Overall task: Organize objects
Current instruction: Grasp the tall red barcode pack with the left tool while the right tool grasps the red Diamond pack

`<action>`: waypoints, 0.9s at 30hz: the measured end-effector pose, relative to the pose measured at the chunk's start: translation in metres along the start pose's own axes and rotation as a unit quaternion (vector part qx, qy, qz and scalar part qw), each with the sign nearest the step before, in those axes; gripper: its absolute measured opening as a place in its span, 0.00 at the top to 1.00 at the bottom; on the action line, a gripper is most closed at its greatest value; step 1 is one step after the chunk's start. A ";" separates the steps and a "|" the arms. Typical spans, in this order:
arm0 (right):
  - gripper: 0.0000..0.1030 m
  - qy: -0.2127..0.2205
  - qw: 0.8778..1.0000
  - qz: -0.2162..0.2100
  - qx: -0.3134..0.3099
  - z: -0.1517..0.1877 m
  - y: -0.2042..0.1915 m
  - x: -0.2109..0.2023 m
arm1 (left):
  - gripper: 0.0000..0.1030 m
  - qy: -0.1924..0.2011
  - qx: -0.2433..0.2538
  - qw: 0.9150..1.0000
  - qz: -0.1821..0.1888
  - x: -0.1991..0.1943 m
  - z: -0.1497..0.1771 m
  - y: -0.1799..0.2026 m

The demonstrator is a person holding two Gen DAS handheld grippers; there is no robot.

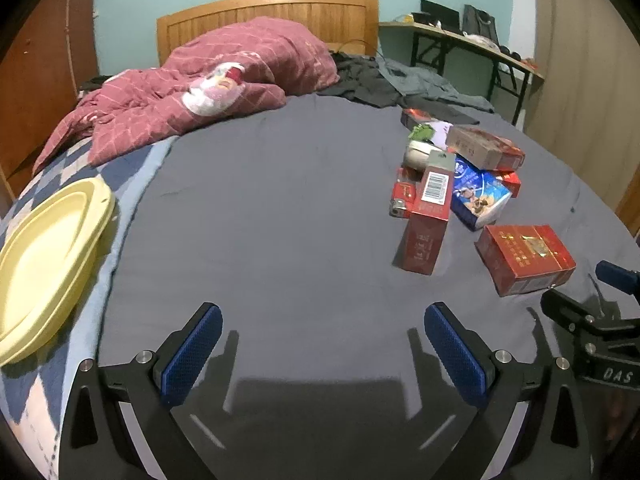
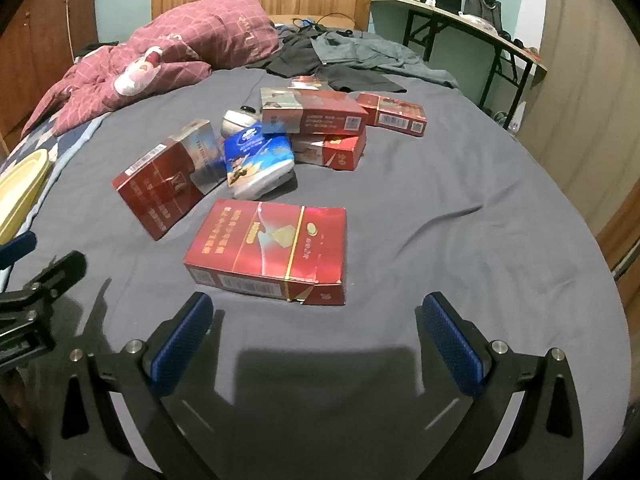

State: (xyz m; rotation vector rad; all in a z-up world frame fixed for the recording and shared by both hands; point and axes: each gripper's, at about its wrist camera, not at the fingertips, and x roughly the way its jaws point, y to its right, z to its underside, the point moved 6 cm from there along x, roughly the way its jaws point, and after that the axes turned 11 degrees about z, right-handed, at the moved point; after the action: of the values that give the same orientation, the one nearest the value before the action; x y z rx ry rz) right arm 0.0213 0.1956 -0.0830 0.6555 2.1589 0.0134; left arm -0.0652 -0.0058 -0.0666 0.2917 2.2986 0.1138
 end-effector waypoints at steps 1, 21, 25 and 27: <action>0.00 -0.001 1.000 -0.001 -0.001 0.000 -0.001 0.000 | 0.00 -0.003 0.008 1.000 0.009 0.005 -0.004 0.003; 0.00 -0.039 0.999 -0.006 0.024 -0.009 -0.026 0.028 | 0.00 0.006 0.053 0.991 0.122 0.070 -0.053 0.018; 0.00 -0.042 0.999 0.007 0.028 -0.014 -0.030 0.034 | 0.00 0.012 0.063 0.990 0.125 0.078 -0.054 0.024; 0.00 -0.043 0.999 0.008 0.031 -0.015 -0.030 0.036 | 0.00 0.008 0.064 0.990 0.127 0.082 -0.054 0.025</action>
State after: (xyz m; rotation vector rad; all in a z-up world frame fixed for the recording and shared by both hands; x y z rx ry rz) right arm -0.0210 0.1891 -0.1070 0.6977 2.0777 -0.0725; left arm -0.1539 0.0394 -0.0842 0.6524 2.2790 0.0965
